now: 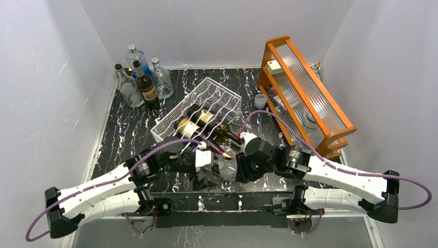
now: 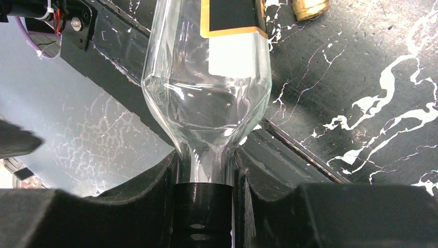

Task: Take the wine bottle off the wine rack

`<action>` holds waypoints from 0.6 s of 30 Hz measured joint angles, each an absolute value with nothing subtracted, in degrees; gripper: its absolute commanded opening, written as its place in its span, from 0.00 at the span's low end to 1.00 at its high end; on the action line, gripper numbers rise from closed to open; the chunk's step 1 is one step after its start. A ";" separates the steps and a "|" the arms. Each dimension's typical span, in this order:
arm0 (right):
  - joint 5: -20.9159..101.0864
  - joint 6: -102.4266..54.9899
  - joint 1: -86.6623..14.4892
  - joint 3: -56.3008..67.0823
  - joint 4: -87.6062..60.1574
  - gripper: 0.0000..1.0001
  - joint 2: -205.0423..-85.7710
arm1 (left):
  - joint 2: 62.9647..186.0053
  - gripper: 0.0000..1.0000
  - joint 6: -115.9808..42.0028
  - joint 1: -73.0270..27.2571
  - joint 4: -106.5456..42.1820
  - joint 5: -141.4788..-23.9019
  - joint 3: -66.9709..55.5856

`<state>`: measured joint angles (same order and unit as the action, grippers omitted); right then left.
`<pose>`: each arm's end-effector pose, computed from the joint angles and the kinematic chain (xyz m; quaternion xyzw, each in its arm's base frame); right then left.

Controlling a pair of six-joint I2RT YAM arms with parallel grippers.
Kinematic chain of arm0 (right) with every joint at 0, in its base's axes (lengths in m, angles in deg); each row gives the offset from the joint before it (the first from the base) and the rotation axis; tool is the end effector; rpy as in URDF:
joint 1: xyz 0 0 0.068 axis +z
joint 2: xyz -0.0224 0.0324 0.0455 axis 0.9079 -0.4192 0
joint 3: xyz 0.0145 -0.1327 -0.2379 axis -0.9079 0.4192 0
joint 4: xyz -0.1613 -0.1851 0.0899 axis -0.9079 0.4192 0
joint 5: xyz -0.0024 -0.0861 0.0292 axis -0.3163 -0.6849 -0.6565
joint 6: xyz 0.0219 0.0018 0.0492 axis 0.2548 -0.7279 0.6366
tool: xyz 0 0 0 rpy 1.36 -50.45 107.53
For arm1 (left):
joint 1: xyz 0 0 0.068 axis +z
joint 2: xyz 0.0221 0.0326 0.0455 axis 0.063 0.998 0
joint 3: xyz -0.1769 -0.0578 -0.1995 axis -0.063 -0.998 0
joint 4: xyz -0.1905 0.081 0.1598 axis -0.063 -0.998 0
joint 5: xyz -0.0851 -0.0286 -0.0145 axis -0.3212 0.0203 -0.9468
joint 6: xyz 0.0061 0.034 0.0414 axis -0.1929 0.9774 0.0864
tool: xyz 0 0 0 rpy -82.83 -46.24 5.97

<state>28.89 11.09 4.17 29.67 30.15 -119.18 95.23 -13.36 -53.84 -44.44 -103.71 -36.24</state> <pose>0.0688 0.1768 0.2931 -0.2131 0.9084 0.2790 0.2269 0.0864 -0.1677 0.3177 0.5634 0.5414 -0.4127 0.4681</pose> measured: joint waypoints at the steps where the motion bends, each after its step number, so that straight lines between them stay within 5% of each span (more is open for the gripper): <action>1: 28.91 11.09 4.17 29.69 30.15 0.12 -119.20 | 95.21 0.98 -12.24 -55.48 -44.15 -102.20 -37.04; 18: 28.28 11.51 4.17 29.72 30.15 0.12 -118.76 | 110.94 0.98 4.59 -78.40 -22.19 -62.40 -44.65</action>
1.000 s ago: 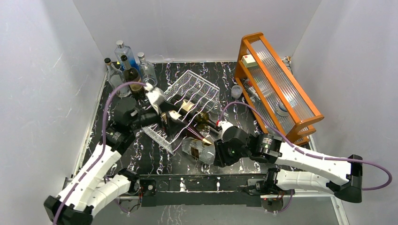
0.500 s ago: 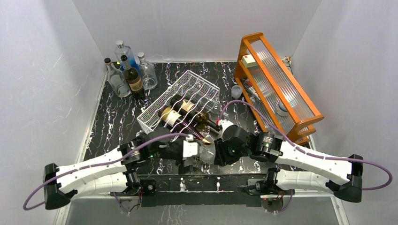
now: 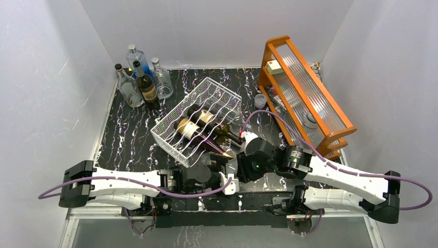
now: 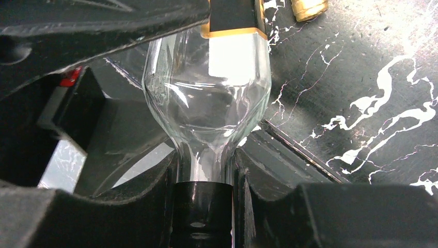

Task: Take the wine bottle off the wine rack

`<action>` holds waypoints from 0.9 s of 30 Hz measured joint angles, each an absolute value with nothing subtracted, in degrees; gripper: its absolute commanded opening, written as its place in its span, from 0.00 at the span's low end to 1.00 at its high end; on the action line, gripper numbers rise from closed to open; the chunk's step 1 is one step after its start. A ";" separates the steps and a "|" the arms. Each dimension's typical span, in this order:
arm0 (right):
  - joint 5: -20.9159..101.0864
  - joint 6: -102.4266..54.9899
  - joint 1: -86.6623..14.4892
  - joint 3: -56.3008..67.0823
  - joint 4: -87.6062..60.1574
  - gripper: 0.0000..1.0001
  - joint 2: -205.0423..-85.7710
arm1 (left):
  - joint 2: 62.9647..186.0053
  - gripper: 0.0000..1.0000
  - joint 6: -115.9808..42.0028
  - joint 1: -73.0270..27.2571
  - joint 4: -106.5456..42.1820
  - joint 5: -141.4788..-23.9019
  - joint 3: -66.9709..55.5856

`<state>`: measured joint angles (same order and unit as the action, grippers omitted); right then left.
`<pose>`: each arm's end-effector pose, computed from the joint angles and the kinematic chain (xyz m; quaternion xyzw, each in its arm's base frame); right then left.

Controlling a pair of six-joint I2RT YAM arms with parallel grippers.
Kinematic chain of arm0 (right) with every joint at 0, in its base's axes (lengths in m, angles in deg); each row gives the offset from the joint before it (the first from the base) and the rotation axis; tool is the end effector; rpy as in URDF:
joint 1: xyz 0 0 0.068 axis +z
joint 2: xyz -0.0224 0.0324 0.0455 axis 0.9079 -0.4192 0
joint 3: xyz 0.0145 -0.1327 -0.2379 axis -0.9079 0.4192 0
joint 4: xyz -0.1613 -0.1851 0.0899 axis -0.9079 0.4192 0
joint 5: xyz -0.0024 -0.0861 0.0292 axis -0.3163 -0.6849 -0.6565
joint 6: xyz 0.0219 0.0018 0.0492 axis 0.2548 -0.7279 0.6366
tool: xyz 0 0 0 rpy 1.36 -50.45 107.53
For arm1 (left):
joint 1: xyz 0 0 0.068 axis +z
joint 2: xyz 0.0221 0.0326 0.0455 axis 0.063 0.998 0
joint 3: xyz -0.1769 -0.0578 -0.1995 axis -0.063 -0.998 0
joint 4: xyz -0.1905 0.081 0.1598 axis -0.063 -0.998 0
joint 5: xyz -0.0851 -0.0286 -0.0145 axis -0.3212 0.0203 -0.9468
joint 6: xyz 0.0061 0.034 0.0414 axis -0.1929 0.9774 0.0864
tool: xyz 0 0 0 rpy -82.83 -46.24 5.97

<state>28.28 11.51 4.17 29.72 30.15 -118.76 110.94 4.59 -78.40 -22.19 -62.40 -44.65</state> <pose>0.0687 0.1754 0.2940 -0.2075 0.9084 0.2795 0.2316 0.0412 -0.2403 0.2504 0.6258 0.4977 -0.1853 0.5713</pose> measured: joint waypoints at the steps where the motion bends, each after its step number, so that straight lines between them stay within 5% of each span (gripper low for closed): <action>1: 28.24 11.57 4.17 29.72 30.15 0.12 -118.61 | 111.71 0.98 5.16 -78.71 -21.25 -60.85 -44.98; 11: 27.97 11.77 4.17 29.74 29.91 0.12 -118.26 | 116.30 0.91 8.41 -79.28 -14.54 -53.09 -45.70; 17: 28.04 11.97 4.17 29.82 29.21 0.16 -118.26 | 119.29 0.71 9.53 -79.28 -14.58 -52.21 -45.22; 24: 27.84 12.19 4.04 29.82 28.92 0.33 -118.26 | 119.88 0.36 9.27 -79.39 -15.89 -51.03 -44.34; 27: 27.71 12.36 4.02 29.82 28.79 0.57 -118.21 | 119.73 0.31 8.72 -79.39 -16.75 -51.05 -44.06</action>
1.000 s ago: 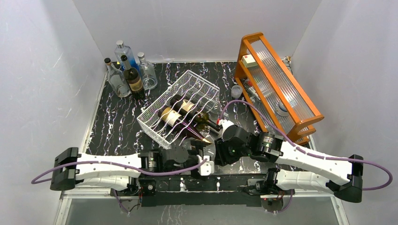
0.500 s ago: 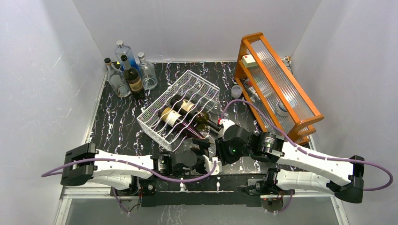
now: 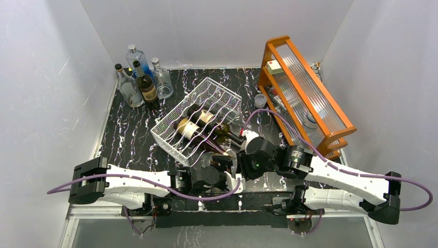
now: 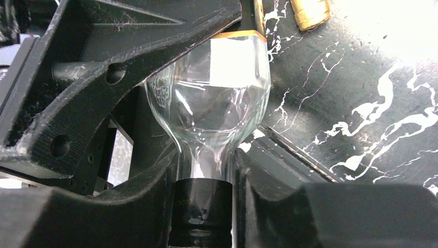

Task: Take the wine bottle off the wine rack

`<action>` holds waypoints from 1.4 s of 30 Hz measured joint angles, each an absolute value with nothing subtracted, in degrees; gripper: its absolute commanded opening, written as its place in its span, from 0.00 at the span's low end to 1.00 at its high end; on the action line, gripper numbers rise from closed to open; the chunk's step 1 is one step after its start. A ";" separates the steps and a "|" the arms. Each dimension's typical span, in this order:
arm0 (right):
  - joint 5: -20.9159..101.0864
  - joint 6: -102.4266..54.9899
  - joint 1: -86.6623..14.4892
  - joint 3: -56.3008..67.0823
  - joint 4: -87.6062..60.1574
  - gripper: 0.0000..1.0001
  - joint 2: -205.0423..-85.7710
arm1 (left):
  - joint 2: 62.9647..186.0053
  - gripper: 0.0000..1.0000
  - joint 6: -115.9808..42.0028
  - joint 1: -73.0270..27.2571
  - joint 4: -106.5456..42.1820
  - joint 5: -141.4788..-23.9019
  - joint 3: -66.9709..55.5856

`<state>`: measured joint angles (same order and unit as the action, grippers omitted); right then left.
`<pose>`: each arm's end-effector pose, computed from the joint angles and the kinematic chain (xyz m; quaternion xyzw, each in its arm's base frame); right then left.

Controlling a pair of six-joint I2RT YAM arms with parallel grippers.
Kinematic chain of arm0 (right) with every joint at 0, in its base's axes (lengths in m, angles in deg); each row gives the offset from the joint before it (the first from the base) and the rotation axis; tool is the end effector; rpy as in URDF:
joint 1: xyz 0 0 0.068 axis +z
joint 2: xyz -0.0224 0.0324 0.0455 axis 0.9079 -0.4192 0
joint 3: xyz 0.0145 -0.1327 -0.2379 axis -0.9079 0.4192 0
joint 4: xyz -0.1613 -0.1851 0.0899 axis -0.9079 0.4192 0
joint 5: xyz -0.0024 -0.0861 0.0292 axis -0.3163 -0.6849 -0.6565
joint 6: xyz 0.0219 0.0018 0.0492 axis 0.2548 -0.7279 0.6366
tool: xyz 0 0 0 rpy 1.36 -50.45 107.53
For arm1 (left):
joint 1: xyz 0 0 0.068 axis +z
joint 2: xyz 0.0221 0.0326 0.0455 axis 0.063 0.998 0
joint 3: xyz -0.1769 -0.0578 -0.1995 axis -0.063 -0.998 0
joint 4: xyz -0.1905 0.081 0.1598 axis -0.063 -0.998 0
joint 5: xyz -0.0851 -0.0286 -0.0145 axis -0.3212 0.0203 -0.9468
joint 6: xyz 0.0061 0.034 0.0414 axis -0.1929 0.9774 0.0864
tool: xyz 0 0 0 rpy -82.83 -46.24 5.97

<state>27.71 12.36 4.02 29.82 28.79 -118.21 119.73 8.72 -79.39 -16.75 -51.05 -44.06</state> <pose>0.0695 0.1751 0.2969 -0.1958 0.9049 0.2906 0.2417 0.0464 -0.2616 0.2283 0.6204 0.5166 -0.0839 0.5841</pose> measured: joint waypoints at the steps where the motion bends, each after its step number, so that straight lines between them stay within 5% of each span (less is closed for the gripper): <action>1: 27.69 12.41 4.02 29.82 28.79 0.64 -118.15 | 119.67 0.30 8.52 -79.39 -16.88 -51.05 -44.04; 3: 26.73 12.43 3.95 29.78 28.81 0.87 -117.86 | 119.23 0.24 7.69 -79.41 -17.44 -51.34 -43.95; 5: 24.83 11.57 3.65 29.39 29.80 0.98 -117.56 | 118.55 0.21 6.53 -79.54 -18.12 -51.77 -43.82; 15: 17.18 7.53 4.00 13.02 42.21 0.98 -117.97 | 114.79 0.14 -1.09 -79.41 -17.01 -54.07 -40.17; 20: 10.69 6.29 3.91 2.33 35.39 0.98 -113.86 | 115.56 0.10 -3.65 -79.28 -24.20 -57.09 -40.10; 27: 9.29 3.84 3.91 2.44 26.87 0.98 -105.03 | 116.28 0.09 -4.77 -79.15 -27.50 -58.13 -39.19; 42: 1.00 3.36 3.91 1.56 33.91 0.98 -105.91 | 116.39 0.01 -13.01 -70.29 -37.09 -65.24 -26.75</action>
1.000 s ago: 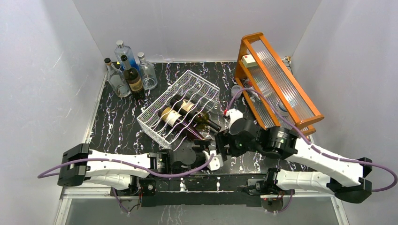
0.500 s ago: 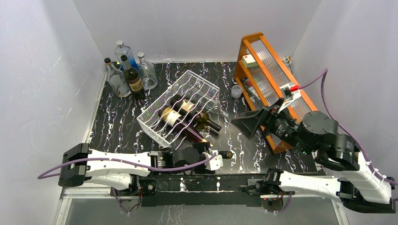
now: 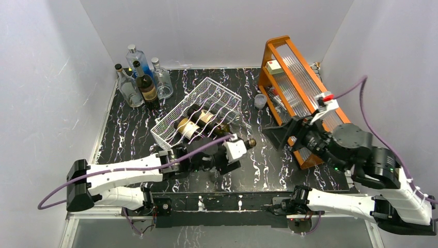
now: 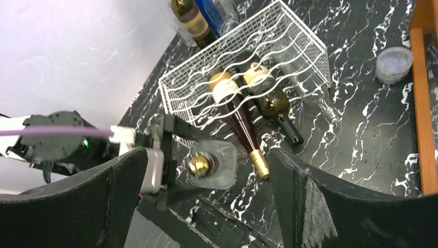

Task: Take the wine bottle off the wine rack

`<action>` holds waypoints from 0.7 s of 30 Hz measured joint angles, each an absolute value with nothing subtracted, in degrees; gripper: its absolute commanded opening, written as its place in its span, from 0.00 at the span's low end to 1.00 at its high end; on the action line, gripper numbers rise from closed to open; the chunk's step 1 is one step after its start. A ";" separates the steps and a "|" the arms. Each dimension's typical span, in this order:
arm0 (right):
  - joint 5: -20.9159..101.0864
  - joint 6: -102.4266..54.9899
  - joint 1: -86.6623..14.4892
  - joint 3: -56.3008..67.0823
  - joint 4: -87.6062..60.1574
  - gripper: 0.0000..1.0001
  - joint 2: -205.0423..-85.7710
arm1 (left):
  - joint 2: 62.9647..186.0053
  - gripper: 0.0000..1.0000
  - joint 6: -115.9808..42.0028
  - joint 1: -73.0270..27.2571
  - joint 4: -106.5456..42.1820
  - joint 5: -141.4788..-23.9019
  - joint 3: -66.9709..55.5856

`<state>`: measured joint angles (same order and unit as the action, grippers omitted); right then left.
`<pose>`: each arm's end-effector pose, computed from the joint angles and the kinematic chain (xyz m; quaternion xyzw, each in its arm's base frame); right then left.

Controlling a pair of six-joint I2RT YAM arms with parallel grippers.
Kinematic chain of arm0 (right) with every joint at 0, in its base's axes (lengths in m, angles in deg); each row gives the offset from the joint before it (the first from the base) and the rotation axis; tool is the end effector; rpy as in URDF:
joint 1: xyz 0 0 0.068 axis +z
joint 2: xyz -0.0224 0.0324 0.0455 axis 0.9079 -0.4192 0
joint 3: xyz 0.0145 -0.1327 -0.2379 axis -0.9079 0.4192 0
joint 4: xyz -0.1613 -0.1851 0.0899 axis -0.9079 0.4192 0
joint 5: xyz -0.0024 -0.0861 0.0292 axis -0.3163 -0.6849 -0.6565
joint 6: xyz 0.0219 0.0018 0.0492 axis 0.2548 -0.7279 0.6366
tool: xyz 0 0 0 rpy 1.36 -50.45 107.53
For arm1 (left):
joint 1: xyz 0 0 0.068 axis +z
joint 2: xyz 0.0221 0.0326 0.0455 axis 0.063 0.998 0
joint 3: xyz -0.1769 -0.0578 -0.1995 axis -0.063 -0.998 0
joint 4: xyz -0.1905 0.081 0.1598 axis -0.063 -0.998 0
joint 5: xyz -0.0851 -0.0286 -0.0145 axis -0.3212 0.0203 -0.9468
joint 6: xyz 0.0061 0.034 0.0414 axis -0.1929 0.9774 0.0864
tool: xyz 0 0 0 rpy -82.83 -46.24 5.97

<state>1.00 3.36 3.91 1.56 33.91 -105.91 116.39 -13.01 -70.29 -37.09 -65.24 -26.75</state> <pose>0.0465 0.0698 0.4679 -0.0584 0.7571 0.3530 0.5466 0.0813 -0.2612 0.3108 0.5210 0.6239 -0.2399 0.5308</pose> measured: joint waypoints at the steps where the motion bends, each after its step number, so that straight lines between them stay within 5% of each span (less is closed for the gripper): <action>1: 0.63 3.16 3.91 1.04 33.95 0.98 -105.25 | 116.39 0.01 -13.33 -69.88 -37.99 -65.72 -23.78; 9: -0.40 2.44 3.91 0.27 33.99 0.98 -103.46 | 116.41 0.00 -13.40 -59.96 -42.54 -71.01 -12.04; 21: -0.59 2.33 3.91 1.80 33.86 0.98 -103.64 | 118.20 0.00 -14.54 -26.25 -45.71 -72.89 -1.92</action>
<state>-0.59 2.33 3.91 1.80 33.86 -103.64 118.20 -14.54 -26.25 -45.71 -72.89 -1.92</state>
